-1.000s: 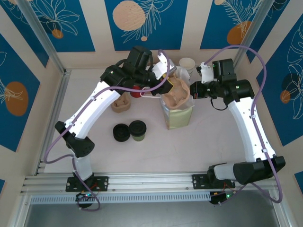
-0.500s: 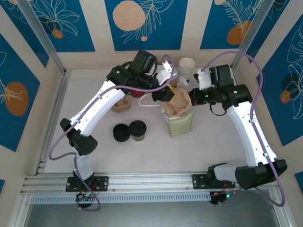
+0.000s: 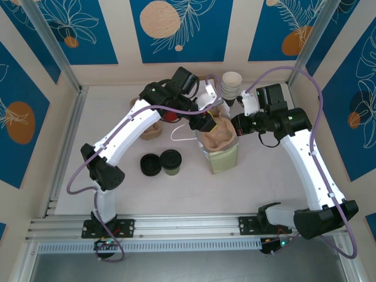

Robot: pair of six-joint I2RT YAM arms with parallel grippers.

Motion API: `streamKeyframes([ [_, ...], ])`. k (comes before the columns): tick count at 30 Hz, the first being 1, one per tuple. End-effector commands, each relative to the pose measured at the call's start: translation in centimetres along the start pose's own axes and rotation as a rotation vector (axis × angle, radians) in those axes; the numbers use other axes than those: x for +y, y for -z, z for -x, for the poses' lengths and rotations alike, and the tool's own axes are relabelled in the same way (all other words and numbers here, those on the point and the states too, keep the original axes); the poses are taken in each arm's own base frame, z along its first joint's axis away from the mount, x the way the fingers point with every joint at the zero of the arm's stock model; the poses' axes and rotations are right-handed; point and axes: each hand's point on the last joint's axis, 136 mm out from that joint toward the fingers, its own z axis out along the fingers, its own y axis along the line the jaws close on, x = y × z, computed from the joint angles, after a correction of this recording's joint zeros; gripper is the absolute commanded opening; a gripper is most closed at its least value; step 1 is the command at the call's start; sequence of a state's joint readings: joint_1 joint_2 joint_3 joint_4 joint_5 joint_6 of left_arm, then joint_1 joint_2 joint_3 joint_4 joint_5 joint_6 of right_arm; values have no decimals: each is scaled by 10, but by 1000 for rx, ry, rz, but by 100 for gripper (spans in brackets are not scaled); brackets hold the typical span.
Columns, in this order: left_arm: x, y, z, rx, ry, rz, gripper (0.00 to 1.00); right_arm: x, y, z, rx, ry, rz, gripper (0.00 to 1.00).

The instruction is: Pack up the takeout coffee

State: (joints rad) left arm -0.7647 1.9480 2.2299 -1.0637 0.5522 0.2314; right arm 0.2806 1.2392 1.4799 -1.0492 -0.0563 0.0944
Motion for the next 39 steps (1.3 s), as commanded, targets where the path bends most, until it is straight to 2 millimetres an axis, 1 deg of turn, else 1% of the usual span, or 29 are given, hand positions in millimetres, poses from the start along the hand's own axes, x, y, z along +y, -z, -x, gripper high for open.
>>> streamKeyframes([
  [1,10,-4,-11,38,-4,7,33,10,6,-8,3,40,41,0],
  [8,18,-14,-23,83,1,11,32,18,9,-15,4,52,86,0],
  [19,24,-33,-40,126,-6,21,30,26,12,-16,-8,41,132,0],
  [26,22,-39,-42,137,-27,39,30,31,13,-16,-11,20,158,0],
  [34,17,-40,-40,126,-59,58,30,29,14,-19,-10,-50,146,0],
  [39,12,-44,-41,139,-89,70,30,29,16,-22,-19,-69,145,0],
])
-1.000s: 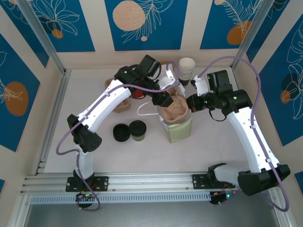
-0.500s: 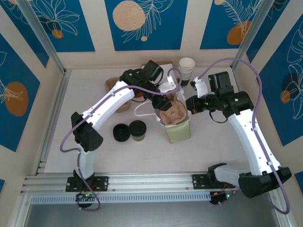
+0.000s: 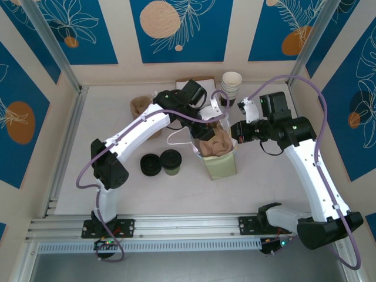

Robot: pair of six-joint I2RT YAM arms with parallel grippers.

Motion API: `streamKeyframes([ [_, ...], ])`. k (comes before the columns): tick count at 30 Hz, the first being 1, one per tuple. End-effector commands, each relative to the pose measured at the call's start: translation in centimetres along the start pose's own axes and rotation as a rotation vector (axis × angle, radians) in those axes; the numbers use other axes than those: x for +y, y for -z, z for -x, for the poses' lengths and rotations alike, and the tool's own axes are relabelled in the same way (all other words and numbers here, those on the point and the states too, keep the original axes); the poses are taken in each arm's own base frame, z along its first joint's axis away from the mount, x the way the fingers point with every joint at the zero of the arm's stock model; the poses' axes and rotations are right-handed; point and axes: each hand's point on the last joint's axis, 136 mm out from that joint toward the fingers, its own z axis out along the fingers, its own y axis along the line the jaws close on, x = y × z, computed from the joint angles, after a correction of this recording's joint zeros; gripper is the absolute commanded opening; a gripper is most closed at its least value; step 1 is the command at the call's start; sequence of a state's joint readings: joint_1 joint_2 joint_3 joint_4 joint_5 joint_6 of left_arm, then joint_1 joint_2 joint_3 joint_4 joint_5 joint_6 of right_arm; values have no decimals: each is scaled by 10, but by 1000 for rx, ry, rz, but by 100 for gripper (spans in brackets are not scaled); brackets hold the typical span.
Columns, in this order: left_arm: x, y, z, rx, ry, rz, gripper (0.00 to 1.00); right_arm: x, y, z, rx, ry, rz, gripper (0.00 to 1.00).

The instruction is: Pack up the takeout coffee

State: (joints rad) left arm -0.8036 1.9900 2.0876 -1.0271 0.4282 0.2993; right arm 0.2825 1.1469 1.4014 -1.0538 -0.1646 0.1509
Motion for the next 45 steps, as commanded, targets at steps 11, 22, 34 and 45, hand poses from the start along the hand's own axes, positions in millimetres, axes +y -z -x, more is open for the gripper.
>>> streamKeyframes([
  [11,-20,7,10,-20,-146,64,30,5,-3,-11,2,-113,40,0],
  [22,-27,-14,1,43,-204,62,30,-1,-5,-18,9,-161,4,0],
  [34,-28,-39,-4,96,-243,43,30,-10,-1,-26,11,-146,-52,0],
  [45,-28,-52,-11,145,-265,34,30,-24,7,-29,-2,-123,-146,0],
])
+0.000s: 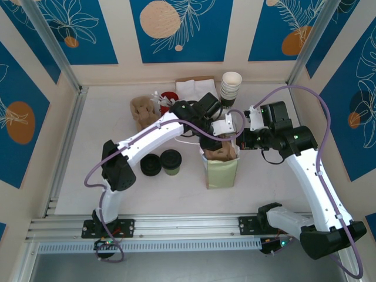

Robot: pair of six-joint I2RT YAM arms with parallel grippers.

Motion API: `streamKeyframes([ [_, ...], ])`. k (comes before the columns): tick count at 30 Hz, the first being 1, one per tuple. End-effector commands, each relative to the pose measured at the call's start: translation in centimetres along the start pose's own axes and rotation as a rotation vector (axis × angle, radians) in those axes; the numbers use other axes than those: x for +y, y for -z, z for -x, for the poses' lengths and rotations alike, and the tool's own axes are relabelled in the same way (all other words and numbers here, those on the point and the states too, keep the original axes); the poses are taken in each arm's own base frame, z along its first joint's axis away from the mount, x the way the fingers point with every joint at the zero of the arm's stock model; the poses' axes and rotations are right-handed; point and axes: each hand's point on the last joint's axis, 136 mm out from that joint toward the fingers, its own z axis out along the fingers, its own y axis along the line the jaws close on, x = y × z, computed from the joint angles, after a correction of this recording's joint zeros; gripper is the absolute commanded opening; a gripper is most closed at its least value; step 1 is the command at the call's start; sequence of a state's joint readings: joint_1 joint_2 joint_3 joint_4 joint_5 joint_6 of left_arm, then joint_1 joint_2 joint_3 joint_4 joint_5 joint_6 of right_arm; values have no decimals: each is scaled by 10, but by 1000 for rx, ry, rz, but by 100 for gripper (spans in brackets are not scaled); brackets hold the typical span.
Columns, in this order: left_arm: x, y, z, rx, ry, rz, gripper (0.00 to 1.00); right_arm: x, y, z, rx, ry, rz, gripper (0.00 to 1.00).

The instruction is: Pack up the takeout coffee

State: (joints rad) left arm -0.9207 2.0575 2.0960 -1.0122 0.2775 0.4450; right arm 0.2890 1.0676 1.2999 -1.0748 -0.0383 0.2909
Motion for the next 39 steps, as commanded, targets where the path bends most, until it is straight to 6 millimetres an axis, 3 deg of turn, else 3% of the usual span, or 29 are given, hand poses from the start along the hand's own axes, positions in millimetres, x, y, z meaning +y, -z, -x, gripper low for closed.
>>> streamKeyframes([
  [1,-10,-7,-2,39,-45,-23,30,-1,8,1,-24,28,-21,0],
  [13,-8,-15,-12,114,-67,-7,30,-18,16,3,-46,22,-133,0],
  [21,-10,-20,-23,174,-67,1,30,-20,22,8,-91,-9,-148,0],
  [39,-20,-36,-20,179,-85,-25,31,-19,19,0,-83,-20,-143,0],
])
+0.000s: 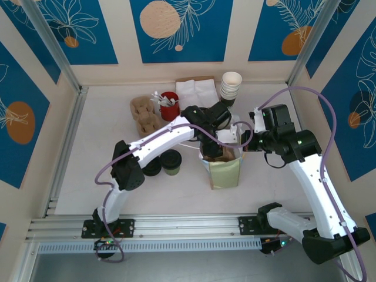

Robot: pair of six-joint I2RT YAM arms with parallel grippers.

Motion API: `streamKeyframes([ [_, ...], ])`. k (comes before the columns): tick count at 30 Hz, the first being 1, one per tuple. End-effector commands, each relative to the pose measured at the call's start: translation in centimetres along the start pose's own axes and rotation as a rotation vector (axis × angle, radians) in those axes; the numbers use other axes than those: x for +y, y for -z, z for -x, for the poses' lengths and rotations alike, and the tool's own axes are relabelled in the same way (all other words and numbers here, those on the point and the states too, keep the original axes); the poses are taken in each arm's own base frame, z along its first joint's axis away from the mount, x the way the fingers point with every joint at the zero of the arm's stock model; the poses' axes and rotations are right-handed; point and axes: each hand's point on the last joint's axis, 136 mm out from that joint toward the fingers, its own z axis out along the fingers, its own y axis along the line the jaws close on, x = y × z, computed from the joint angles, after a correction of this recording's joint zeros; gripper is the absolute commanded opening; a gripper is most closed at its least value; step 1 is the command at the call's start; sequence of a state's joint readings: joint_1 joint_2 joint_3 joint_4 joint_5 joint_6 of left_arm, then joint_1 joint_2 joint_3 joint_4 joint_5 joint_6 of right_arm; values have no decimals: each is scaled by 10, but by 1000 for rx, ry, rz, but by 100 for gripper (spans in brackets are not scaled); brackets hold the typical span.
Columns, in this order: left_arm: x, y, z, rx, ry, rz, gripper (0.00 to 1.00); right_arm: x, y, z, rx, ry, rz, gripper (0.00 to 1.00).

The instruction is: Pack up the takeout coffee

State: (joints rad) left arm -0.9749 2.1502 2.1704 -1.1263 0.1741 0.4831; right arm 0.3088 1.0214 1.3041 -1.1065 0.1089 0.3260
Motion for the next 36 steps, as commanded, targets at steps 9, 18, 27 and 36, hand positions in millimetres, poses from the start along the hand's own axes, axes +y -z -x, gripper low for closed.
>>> streamKeyframes([
  [9,-9,5,11,-23,-33,-15,59,-3,4,-1,-27,-10,-14,0],
  [18,-10,32,21,-78,-58,14,79,-2,5,-1,-30,-21,-7,0],
  [27,-14,63,31,-142,-74,34,84,-3,6,2,-50,-58,-6,0],
  [36,-17,111,48,-267,-81,86,88,-4,4,7,-62,-120,-8,0],
])
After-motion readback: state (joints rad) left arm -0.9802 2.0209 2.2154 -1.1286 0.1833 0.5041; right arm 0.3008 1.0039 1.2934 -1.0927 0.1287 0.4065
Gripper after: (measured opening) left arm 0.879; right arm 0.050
